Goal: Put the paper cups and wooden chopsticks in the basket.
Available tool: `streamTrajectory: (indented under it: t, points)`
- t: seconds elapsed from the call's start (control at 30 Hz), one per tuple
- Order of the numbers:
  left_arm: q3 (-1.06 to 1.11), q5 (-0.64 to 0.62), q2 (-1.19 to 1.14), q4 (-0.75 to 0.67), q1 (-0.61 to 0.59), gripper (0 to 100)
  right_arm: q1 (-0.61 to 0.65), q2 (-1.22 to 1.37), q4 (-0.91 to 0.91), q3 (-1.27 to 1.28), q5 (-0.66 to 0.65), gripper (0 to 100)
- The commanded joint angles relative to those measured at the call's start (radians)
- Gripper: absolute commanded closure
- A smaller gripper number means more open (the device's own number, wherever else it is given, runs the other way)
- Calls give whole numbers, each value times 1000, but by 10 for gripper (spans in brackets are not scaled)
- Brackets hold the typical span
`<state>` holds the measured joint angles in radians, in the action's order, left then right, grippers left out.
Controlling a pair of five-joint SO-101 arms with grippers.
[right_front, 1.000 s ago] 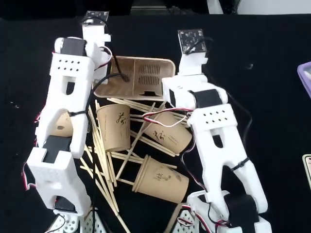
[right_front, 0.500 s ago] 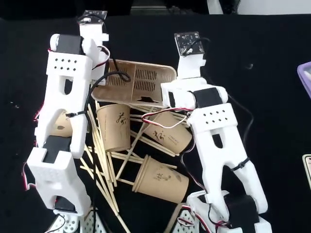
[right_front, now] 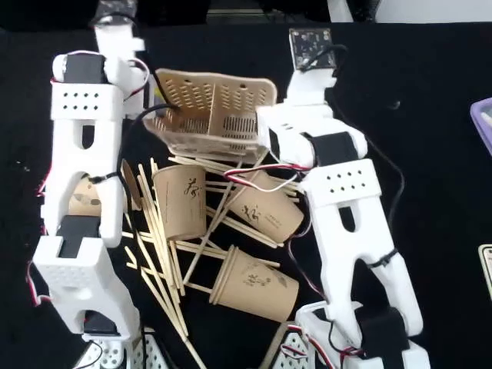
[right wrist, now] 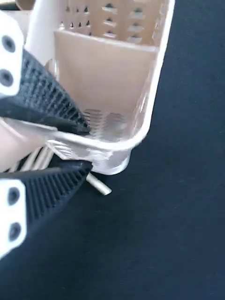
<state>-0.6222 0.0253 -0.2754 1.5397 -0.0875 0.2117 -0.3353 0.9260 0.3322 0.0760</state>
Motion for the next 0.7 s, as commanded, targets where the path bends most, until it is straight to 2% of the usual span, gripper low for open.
streamTrajectory:
  t: [0.0,0.1,0.37,0.5,0.67]
  points:
    - [-15,3,15,-77,-24,754,37,21,-77,-50,-34,818]
    - [-15,5,15,-118,-19,754,51,48,-121,-79,-32,774]
    - [-24,3,17,-153,-8,754,48,61,-121,-223,-25,779]
    - [-13,3,15,-150,7,754,49,61,-57,-298,-23,779]
    - [-33,3,25,-166,18,754,48,19,109,-447,-23,779]
